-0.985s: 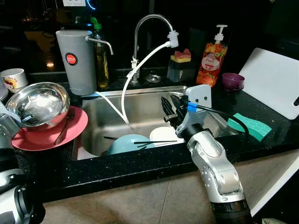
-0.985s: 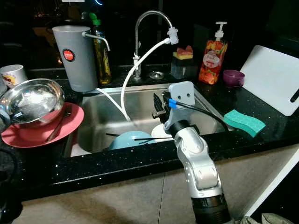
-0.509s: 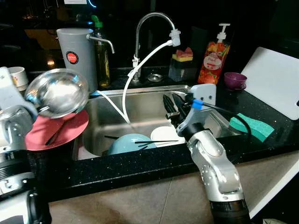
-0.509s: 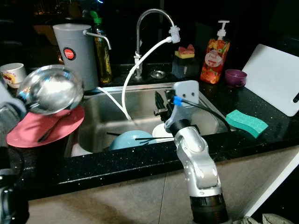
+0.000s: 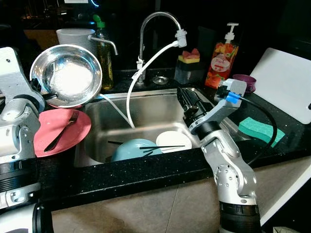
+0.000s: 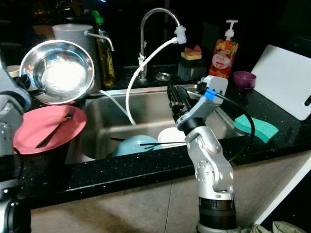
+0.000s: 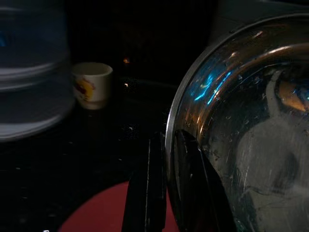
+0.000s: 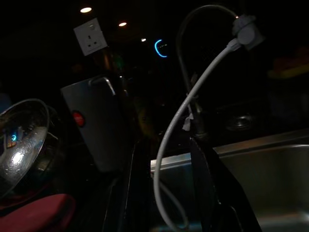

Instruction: Kitchen organization

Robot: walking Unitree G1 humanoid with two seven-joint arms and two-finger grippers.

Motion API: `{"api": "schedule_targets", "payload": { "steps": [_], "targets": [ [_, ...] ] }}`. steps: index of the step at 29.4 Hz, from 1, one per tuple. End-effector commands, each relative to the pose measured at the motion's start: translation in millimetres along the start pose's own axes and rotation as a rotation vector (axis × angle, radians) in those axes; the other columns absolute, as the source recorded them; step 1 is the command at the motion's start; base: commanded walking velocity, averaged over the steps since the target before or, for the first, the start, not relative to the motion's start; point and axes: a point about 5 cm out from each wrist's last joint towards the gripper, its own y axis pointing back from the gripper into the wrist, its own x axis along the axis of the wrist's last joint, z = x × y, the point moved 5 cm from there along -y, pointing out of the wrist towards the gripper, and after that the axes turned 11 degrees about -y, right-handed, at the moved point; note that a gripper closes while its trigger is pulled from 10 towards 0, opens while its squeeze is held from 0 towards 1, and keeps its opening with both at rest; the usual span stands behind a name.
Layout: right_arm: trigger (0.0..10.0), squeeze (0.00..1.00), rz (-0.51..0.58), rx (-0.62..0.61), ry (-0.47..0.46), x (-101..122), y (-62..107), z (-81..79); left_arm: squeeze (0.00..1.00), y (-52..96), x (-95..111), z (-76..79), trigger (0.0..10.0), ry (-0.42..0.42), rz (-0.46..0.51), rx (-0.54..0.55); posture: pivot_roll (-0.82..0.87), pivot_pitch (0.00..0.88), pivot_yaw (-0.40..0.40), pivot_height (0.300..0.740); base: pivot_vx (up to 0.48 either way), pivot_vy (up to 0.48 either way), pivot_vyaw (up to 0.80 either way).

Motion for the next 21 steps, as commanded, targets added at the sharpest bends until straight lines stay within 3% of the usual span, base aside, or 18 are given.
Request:
{"api": "schedule_targets", "payload": {
  "steps": [1, 9, 12, 16, 21],
  "targets": [
    [10.0, 0.0, 0.03, 0.027, -0.056, 10, -1.3, -7.1, 0.0, 4.8, 14, 0.1, 10.0, -0.035, 0.08, -0.007, 0.1, 0.111, -0.051, 0.74, 0.0, 0.0, 0.0],
    [10.0, 0.0, 0.033, 0.067, -0.124, 17, -2.5, -13.7, 0.0, 12.6, 27, 16.3, 10.0, 0.017, 0.162, -0.075, 0.1, 0.105, -0.062, 0.74, 0.0, 0.0, 0.0],
    [10.0, 0.0, 0.026, 0.083, -0.131, 16, -3.2, -17.7, 0.0, 18.1, 36, 32.8, 10.0, 0.047, 0.206, -0.132, 0.1, 0.102, -0.066, 0.74, 0.0, 0.0, 0.0],
    [10.0, 0.0, 0.02, 0.085, -0.136, 15, -3.9, -18.8, 0.0, 22.2, 38, 43.9, 10.0, 0.052, 0.217, -0.172, 0.1, 0.102, -0.066, 0.74, 0.0, 0.0, 0.0],
    [10.0, 0.0, 0.015, 0.093, -0.141, 16, -6.1, -22.4, 0.0, 33.7, 38, 78.1, 10.0, 0.122, 0.224, -0.278, 0.06, 0.095, -0.07, 0.74, 0.0, 0.0, 0.0]
  ]
}}
